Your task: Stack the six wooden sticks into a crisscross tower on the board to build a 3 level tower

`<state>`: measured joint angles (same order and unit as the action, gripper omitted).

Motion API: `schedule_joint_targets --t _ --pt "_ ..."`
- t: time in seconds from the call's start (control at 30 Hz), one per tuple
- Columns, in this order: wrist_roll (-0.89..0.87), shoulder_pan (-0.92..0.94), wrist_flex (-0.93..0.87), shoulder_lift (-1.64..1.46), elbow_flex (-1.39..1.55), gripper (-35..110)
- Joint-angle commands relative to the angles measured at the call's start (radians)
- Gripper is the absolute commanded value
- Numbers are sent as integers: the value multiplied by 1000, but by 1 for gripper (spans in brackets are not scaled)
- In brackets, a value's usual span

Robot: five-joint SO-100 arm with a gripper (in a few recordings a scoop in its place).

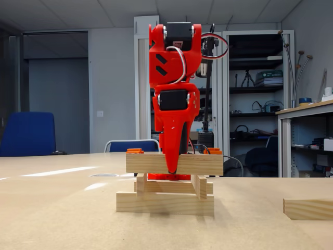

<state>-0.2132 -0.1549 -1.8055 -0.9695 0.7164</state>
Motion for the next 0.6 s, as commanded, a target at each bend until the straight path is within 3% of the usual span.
schedule_joint_targets --t 0.0,0.57 --pt "-34 -26 -12 -114 41 24" --pt "-179 -167 0 -308 94 22"
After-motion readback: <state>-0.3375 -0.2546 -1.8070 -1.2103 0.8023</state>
